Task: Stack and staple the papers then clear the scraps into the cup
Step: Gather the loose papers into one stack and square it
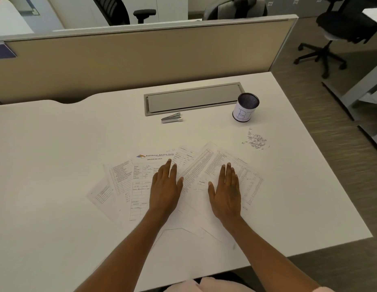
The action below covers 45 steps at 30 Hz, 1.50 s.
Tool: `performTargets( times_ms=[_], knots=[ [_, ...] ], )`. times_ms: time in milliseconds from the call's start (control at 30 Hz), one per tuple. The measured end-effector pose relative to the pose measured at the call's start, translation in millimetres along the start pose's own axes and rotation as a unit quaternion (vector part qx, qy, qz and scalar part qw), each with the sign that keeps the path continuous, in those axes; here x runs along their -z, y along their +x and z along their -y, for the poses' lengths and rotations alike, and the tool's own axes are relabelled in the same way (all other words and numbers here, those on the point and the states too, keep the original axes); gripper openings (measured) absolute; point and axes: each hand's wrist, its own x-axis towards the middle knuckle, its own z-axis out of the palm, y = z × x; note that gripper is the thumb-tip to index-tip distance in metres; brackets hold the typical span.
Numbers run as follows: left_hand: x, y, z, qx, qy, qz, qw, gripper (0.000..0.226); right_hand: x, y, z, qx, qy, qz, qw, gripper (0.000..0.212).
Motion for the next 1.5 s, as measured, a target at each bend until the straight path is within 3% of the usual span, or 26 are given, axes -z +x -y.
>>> performTargets(
  times_ms=[200, 367, 800, 1100, 1267, 1400, 1500],
  knots=[
    [1.1, 18.9, -14.3, -0.008, -0.047, 0.033, 0.998, 0.066, -0.6, -6.8, -25.0, -0.053, 0.039, 0.017, 0.998, 0.087],
    [-8.3, 23.3, -25.2, 0.027, -0.032, 0.051, 0.998, 0.084, -1.4, -6.6, -30.7, -0.101, 0.037, 0.039, 0.993, 0.099],
    [-17.9, 35.0, -34.6, 0.081, 0.008, 0.078, 0.994, 0.100, -3.0, -8.4, -32.8, -0.096, 0.004, 0.029, 0.995, 0.095],
    [-14.6, 43.5, -34.4, 0.101, 0.004, 0.089, 0.991, 0.082, -3.4, -8.4, -32.3, -0.098, 0.009, 0.033, 0.995, 0.095],
    [-11.4, 47.4, -32.7, 0.095, -0.026, 0.087, 0.991, 0.055, -4.1, -9.2, -33.3, -0.094, 0.009, 0.033, 0.995, 0.094],
    [-5.6, 56.2, -28.6, 0.076, -0.101, 0.092, 0.988, 0.039, -4.3, -10.9, -35.7, -0.084, 0.010, 0.031, 0.996, 0.093],
    [1.2, 67.5, -26.4, 0.101, -0.206, 0.109, 0.967, 0.041, -5.9, -12.5, -38.2, -0.078, 0.011, 0.029, 0.996, 0.093]
  ],
)
